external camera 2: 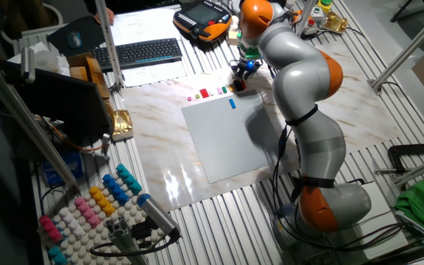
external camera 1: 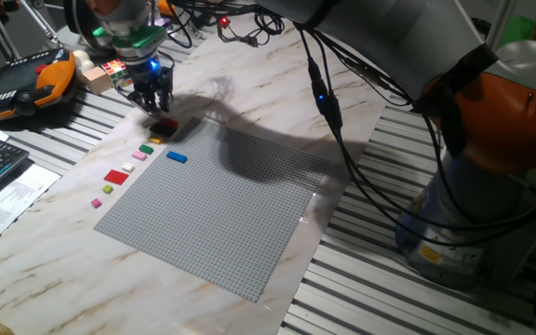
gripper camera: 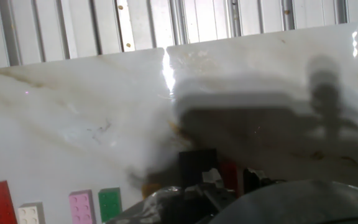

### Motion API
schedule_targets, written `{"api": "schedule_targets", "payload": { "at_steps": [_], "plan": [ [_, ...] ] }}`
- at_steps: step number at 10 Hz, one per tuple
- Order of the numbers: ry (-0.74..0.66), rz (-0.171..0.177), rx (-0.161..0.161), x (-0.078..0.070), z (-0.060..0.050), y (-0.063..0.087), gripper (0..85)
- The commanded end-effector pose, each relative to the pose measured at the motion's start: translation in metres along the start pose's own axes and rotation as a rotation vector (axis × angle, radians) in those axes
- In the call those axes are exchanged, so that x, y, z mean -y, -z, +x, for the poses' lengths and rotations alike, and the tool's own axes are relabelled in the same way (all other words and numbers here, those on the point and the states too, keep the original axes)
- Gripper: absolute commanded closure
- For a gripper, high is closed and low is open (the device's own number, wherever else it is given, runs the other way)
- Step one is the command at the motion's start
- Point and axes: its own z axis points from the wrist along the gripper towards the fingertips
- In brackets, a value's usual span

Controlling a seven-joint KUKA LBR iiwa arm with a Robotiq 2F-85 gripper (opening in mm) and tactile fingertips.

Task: Build with small Lego blocks

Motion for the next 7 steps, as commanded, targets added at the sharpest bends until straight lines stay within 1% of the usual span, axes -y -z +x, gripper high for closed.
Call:
{"api": "schedule_targets", "payload": {
  "at_steps": [1, 3, 7],
  "plan": [
    [0.001, -0.002, 0.002, -0.0005, -0.0006, -0.0015, 56.0],
    [0.004, -0.01, 0.005, -0.0001, -0.0024, -0.0048, 56.0],
    [0.006, -0.015, 0.007, 0.001, -0.0046, -0.0093, 56.0]
  ]
}}
